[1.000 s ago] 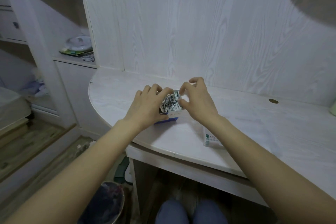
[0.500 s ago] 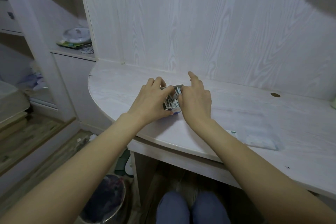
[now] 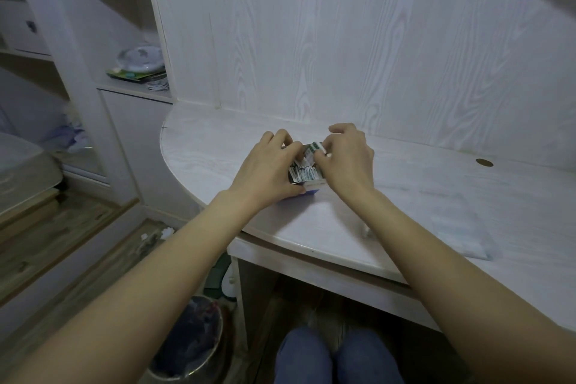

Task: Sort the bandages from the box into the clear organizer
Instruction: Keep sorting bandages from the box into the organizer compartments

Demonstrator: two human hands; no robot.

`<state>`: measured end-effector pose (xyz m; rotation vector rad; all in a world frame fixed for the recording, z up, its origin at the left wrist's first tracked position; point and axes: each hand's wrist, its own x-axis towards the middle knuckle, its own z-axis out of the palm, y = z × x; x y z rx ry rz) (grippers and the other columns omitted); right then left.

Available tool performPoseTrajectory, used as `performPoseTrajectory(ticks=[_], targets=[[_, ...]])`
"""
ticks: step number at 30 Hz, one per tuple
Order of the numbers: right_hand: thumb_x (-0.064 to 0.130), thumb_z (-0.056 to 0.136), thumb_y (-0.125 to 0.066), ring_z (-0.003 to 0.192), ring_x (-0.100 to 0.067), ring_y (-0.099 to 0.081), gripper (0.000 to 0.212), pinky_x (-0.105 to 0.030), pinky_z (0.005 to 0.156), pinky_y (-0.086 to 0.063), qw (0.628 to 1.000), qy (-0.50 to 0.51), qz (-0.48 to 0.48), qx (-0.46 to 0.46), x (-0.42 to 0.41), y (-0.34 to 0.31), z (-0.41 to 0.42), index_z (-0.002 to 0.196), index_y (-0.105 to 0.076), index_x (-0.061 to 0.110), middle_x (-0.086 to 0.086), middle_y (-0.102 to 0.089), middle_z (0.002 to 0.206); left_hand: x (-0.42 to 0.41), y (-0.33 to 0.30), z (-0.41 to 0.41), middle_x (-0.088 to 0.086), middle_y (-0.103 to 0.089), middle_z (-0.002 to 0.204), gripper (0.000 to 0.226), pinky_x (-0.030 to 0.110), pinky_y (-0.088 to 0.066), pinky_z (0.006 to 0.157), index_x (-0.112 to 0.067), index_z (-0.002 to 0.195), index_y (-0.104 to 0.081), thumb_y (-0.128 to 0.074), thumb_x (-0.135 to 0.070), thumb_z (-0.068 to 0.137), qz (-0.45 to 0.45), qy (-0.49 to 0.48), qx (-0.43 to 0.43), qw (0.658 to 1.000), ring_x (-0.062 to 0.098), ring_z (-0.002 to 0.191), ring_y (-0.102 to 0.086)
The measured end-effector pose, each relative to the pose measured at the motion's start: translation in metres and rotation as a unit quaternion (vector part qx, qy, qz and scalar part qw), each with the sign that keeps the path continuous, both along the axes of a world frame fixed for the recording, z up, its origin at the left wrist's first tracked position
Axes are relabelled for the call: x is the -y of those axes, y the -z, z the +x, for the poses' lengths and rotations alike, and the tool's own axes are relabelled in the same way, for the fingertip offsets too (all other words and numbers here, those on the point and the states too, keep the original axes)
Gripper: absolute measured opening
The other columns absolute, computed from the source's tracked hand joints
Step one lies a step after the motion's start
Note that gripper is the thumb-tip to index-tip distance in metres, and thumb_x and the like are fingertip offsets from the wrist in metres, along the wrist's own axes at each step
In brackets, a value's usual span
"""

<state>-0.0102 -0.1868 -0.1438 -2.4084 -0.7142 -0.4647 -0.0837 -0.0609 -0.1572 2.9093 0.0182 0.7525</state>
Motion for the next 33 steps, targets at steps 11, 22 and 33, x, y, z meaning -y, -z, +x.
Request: performPoseTrajectory(ticks=[11,22,33], targets=[[0.025,0.091,-0.051,0.121,-0.021,-0.041,0.025,-0.037,0.093,-0.033,0.991,0.034,-0.084,0.094,-0.001,0.004,0.000,0.102,-0.067,0.009,-0.004,-0.046,0.132,0.004,-0.004,-0.002,0.006,-0.047,0.114,0.049,0.034,-0.039,0.081,-0.011,0.104,-0.058,-0.076,-0.038,0.067,0.008,-0.001,-0.010,1.000,0.024,0.099,-0.041],[0.012,0.088,-0.060,0.087,-0.007,-0.055,0.012,-0.008,0.065,-0.038,0.961,-0.011,0.274,-0.046,0.027,-0.021,-0.005,0.088,-0.072,0.011,0.004,-0.065,0.094,-0.008,-0.027,0.022,0.006,-0.052,0.124,0.058,0.048,-0.008,0.114,-0.018,0.127,-0.046,-0.070,-0.036,0.078,0.020,-0.097,-0.158,0.983,0.025,0.124,-0.041],[0.011,0.087,-0.064,0.074,-0.010,-0.061,0.014,-0.028,0.077,-0.054,0.916,-0.122,0.309,-0.226,0.089,-0.024,0.003,0.074,-0.069,0.008,-0.001,-0.065,0.071,0.068,-0.055,0.024,-0.004,-0.061,0.122,0.036,0.024,-0.044,0.090,-0.018,0.127,-0.055,-0.051,-0.034,0.095,-0.377,0.102,-0.043,0.919,0.012,0.111,-0.057]])
